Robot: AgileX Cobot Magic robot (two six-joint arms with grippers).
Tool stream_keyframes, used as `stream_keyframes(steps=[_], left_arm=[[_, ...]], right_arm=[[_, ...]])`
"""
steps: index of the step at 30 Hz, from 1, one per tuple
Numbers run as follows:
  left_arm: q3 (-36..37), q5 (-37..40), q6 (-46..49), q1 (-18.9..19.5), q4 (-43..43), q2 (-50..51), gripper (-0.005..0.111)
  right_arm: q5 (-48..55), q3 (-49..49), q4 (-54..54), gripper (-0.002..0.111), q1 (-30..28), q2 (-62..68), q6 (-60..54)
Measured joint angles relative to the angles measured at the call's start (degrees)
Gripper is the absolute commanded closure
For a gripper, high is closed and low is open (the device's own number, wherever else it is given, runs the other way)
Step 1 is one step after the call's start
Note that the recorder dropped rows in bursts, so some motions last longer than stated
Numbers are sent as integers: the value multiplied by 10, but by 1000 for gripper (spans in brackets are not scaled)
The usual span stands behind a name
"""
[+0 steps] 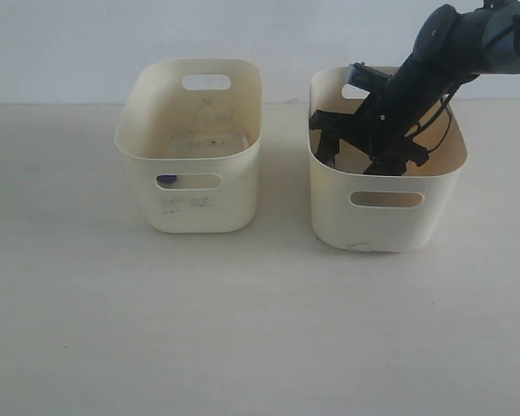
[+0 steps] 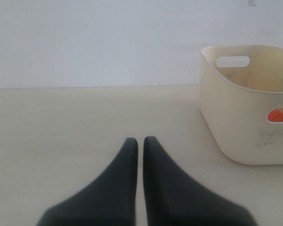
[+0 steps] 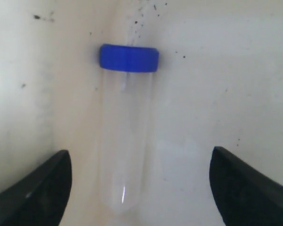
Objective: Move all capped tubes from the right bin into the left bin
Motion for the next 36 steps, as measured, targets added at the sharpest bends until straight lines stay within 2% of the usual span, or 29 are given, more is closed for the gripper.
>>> stream_keyframes(steps=[19, 21, 24, 26, 31, 36], left_arm=[[0, 0, 0, 0, 0, 0, 102], [0, 0, 0, 0, 0, 0, 102], [0, 0, 0, 0, 0, 0, 102], [0, 0, 0, 0, 0, 0, 102], [0, 0, 0, 0, 0, 0, 102], [0, 0, 0, 0, 0, 0, 102]], right_arm=[[4, -4, 2, 34, 0, 22, 4], [4, -4, 2, 41, 0, 22, 4], [0, -4, 2, 61, 0, 25, 6], [-1, -4, 7, 78, 0, 27, 8], [-1, -5, 34, 109, 1, 27, 9], [-1, -6, 30, 108, 0, 26, 9]])
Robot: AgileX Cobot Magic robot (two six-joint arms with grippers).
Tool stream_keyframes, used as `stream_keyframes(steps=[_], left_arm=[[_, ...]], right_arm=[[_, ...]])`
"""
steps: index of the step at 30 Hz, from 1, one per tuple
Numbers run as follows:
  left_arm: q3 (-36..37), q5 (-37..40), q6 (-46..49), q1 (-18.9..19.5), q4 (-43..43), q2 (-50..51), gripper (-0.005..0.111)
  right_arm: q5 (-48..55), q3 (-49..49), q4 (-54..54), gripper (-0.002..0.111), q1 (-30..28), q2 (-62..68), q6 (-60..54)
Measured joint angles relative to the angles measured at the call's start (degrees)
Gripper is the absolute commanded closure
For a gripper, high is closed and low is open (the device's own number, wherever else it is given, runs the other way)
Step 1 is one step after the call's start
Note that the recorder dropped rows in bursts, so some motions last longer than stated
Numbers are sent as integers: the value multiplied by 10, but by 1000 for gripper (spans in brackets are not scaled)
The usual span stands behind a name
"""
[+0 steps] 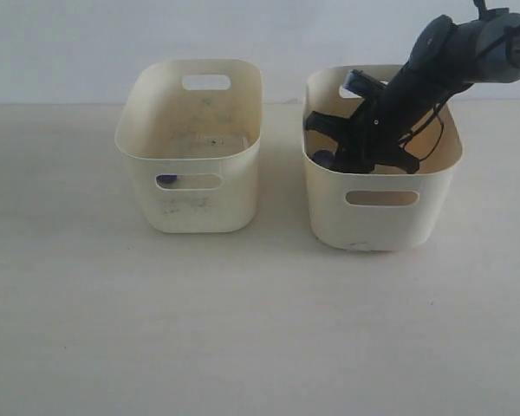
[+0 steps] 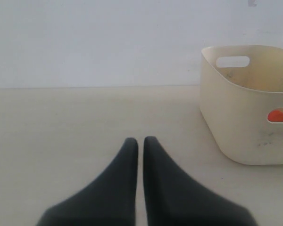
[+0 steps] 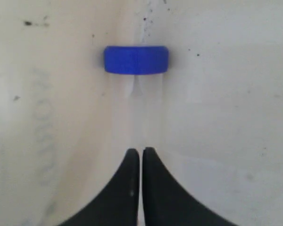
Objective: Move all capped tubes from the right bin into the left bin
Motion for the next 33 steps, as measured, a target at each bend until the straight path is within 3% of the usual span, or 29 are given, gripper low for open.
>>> stream_keyframes(steps=[9, 11, 17, 20, 23, 33], left_arm=[[0, 0, 0, 0, 0, 0, 102], [0, 0, 0, 0, 0, 0, 102], [0, 0, 0, 0, 0, 0, 102], [0, 0, 0, 0, 0, 0, 102], [0, 0, 0, 0, 0, 0, 102], [0, 0, 0, 0, 0, 0, 102]], right_arm=[[3, 5, -18, 106, 0, 10, 1], [3, 5, -18, 95, 0, 9, 2], [-2, 6, -24, 45, 0, -11, 4], [-3, 6, -20, 29, 0, -21, 4], [-3, 6, -18, 24, 0, -21, 2], [-16, 6, -20, 24, 1, -21, -10]])
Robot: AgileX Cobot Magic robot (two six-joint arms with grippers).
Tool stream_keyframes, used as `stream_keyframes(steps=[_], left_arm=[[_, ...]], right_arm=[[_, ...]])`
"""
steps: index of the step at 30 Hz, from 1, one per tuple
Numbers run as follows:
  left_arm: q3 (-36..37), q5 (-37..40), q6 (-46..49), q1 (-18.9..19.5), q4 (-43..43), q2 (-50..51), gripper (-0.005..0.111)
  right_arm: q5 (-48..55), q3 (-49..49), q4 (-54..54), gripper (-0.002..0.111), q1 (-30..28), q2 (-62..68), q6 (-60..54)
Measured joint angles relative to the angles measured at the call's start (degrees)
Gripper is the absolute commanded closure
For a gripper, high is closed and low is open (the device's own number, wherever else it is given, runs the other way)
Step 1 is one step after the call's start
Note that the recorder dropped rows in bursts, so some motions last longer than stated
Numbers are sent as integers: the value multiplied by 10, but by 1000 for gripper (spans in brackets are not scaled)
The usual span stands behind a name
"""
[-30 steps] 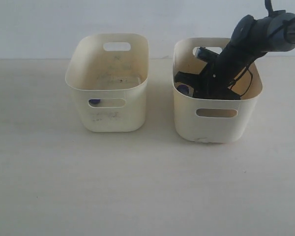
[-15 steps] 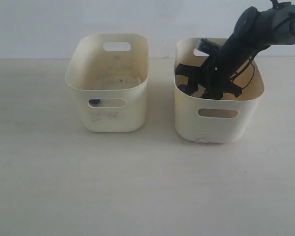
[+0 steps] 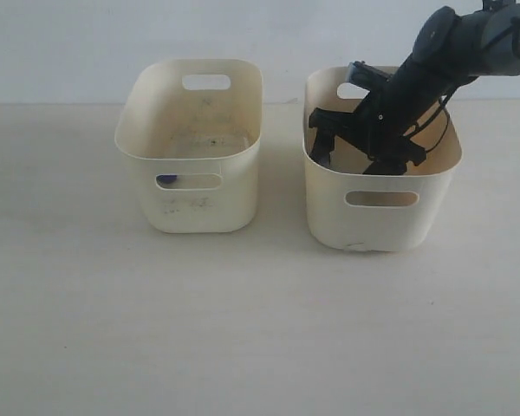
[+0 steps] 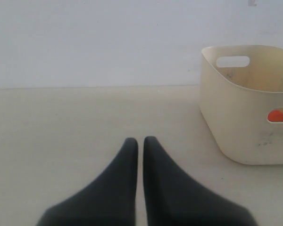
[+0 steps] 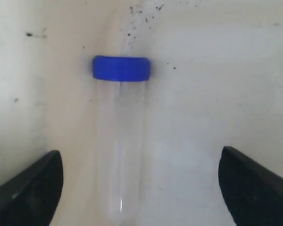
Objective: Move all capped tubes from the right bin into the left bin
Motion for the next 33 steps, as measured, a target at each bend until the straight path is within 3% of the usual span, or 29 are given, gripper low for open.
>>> stream_keyframes(steps=[30, 33], left_arm=[[0, 0, 0, 0, 0, 0, 102], [0, 0, 0, 0, 0, 0, 102]], right_arm=[[-8, -9, -12, 25, 19, 26, 10], [-5, -10, -18, 31, 19, 28, 14]])
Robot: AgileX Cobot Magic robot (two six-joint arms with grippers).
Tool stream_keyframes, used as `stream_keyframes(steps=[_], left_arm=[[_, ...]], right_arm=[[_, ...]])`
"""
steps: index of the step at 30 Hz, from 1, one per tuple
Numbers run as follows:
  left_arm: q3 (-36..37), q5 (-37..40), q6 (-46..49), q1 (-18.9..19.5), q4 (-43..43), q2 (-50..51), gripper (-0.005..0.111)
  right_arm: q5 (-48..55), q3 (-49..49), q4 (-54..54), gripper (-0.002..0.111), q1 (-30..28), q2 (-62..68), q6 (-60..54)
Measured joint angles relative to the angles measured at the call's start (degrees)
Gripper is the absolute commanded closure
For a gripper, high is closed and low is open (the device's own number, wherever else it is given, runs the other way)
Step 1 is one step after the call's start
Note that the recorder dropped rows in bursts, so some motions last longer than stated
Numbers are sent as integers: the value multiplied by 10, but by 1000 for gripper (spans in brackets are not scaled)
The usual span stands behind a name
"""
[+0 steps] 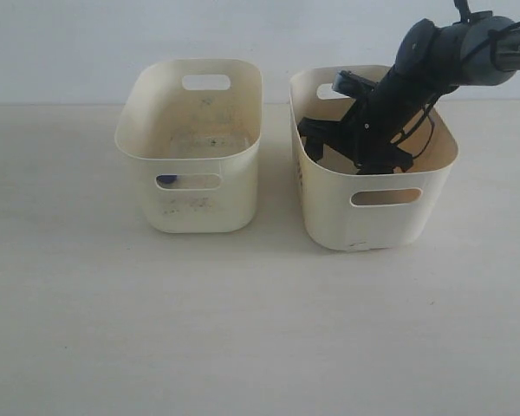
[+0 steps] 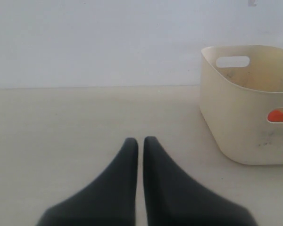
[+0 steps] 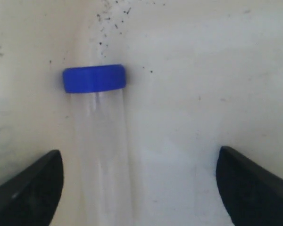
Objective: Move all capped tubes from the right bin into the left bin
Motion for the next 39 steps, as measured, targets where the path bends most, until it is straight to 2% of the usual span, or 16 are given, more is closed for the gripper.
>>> stream_keyframes(steps=[3, 6, 16, 18, 23, 39], left_arm=[[0, 0, 0, 0, 0, 0, 102], [0, 0, 0, 0, 0, 0, 102], [0, 0, 0, 0, 0, 0, 102], [0, 0, 0, 0, 0, 0, 102], [0, 0, 0, 0, 0, 0, 102], [0, 0, 0, 0, 0, 0, 102]], right_arm=[[0, 0, -9, 48, 0, 0, 4], [0, 0, -6, 60, 0, 1, 9], [0, 0, 24, 65, 1, 6, 13], [0, 0, 25, 74, 1, 6, 14], [0, -1, 37, 109, 3, 6, 15], [-13, 5, -17, 108, 2, -2, 15]])
